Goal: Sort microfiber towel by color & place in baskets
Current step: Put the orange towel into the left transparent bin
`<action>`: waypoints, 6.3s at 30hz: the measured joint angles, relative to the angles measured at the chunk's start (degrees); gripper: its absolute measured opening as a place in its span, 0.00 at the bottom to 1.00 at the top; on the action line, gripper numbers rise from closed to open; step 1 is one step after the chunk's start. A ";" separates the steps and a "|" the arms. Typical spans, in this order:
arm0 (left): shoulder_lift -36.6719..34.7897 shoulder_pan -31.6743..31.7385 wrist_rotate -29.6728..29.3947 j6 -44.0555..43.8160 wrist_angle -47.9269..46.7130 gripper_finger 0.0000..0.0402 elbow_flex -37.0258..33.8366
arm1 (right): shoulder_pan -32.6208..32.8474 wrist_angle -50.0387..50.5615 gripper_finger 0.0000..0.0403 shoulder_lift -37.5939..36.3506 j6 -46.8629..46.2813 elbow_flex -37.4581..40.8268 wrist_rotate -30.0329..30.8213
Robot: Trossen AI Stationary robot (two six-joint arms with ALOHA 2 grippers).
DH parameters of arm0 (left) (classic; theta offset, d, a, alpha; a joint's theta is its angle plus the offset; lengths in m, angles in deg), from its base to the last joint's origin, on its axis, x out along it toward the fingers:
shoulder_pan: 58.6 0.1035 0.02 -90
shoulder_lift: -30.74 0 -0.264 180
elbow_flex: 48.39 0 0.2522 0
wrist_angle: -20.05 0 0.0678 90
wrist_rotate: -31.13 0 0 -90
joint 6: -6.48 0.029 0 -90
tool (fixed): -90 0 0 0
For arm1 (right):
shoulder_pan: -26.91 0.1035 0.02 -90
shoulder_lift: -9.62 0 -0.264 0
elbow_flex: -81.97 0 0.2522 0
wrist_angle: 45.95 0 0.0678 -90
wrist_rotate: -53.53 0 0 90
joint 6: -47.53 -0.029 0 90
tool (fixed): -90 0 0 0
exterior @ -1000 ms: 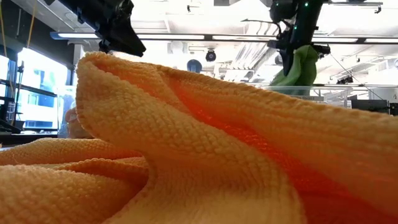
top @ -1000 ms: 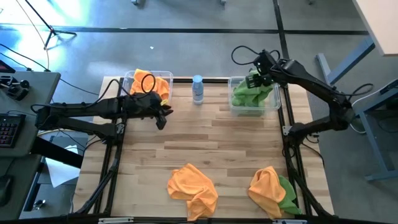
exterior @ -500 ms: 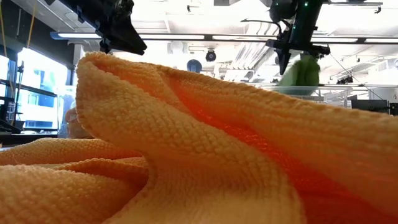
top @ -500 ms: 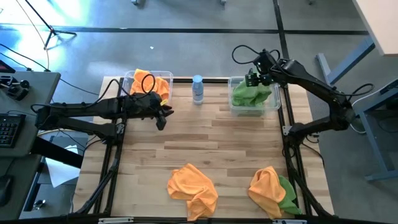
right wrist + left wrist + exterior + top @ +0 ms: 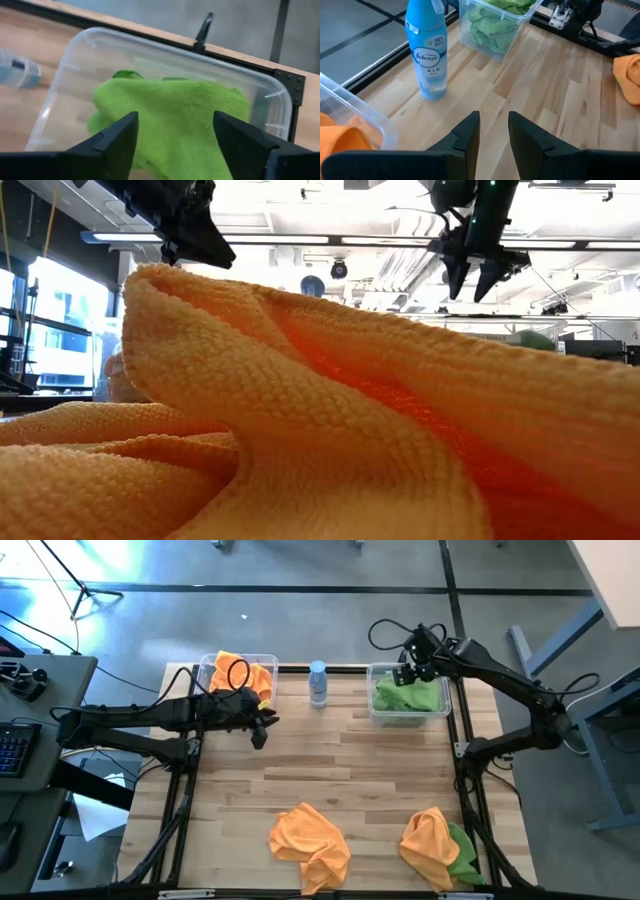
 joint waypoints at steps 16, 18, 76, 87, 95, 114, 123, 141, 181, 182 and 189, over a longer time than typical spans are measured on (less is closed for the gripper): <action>8.12 -10.55 -4.11 -0.60 0.05 0.16 3.88 | 25.21 5.54 0.02 -11.12 -8.13 0.00 3.67; 11.02 -12.66 -6.02 -1.02 -0.57 0.15 6.72 | 30.05 5.55 0.04 -12.37 -10.34 0.00 5.49; 43.41 -30.52 -12.83 -15.62 -14.08 0.13 42.71 | 93.74 13.12 0.68 19.92 -77.02 0.03 -14.19; 43.41 -31.98 -12.70 -15.48 -14.08 0.13 42.71 | 96.32 11.97 0.43 22.18 -83.45 0.04 -15.78; 43.41 -31.27 -12.65 -15.46 -14.09 0.13 42.71 | 98.78 13.25 0.05 22.20 -90.13 0.04 -15.69; 43.18 -27.84 -11.46 6.63 -13.28 0.37 42.71 | 94.42 25.63 0.00 19.52 -81.19 -27.28 33.24; 39.72 -26.53 -14.09 15.26 -9.68 0.57 44.32 | 79.80 23.93 0.00 19.54 -59.22 -28.98 31.28; 35.50 -26.53 -17.39 14.40 -18.71 0.60 44.81 | 76.00 22.66 0.06 19.65 -62.16 -26.18 12.12; 27.54 -27.41 -14.30 -10.74 -26.51 0.60 24.55 | 67.75 -12.76 0.20 22.33 -42.08 7.65 -2.23; 27.54 -27.41 -14.32 -10.97 -26.49 0.60 24.55 | 67.64 -12.78 0.18 22.38 -42.12 7.65 -2.20; 27.54 -27.39 -14.32 -10.99 -26.53 0.60 24.55 | 67.72 -9.29 0.03 20.93 -42.14 3.56 0.73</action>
